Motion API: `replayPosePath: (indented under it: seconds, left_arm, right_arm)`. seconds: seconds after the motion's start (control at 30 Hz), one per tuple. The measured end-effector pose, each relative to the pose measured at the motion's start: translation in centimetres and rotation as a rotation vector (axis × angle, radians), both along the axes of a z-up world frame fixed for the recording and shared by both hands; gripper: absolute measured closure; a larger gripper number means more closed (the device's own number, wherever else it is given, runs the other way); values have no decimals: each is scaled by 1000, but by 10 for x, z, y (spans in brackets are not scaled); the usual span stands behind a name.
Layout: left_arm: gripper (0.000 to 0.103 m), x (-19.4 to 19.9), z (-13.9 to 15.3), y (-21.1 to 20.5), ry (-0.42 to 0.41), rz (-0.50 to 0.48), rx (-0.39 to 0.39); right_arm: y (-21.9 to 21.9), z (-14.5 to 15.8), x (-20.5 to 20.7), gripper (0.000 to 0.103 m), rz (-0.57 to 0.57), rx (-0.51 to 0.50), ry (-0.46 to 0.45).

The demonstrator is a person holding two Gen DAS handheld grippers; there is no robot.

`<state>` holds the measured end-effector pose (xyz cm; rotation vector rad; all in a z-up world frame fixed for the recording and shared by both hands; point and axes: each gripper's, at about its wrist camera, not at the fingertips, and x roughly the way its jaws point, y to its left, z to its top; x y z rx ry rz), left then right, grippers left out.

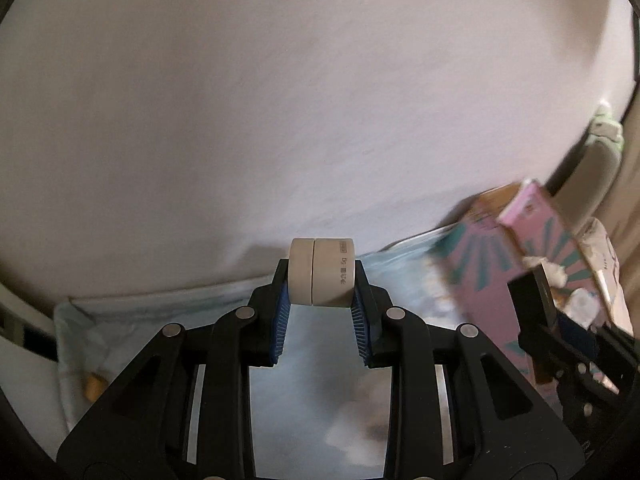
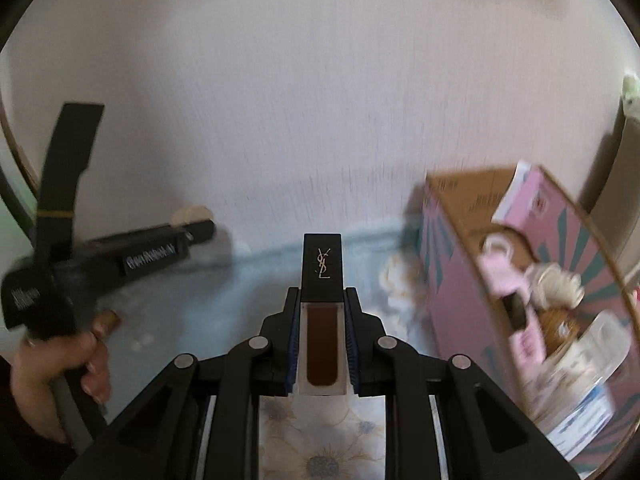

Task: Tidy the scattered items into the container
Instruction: 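Carry the beige cylinder and red lipstick into the cardboard box and release both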

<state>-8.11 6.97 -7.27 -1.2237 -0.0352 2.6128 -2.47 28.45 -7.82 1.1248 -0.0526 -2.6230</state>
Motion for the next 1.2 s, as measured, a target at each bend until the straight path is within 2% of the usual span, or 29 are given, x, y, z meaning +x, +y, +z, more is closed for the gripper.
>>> replayPosePath:
  seconds: [0.17, 0.43, 0.6, 0.77, 0.87, 1.0, 1.2]
  left_arm:
    - [78, 10, 39, 39, 38, -66, 27]
    - [78, 25, 55, 130, 48, -179, 49]
    - [78, 29, 47, 181, 19, -238, 51]
    - [78, 39, 20, 221, -32, -274, 43]
    - [78, 43, 3, 231, -75, -283, 30]
    - [78, 48, -2, 227, -82, -278, 1]
    - [78, 45, -5, 238, -76, -266, -16]
  right_arm:
    - [35, 32, -9, 85, 6, -21, 42]
    - [117, 53, -25, 85, -15, -5, 35]
    - [155, 52, -24, 85, -21, 2, -4]
    - [182, 36, -25, 85, -35, 0, -50]
    - [191, 22, -25, 85, -35, -9, -89]
    - [200, 8, -27, 85, -42, -29, -134]
    - [200, 13, -22, 85, -39, -37, -139]
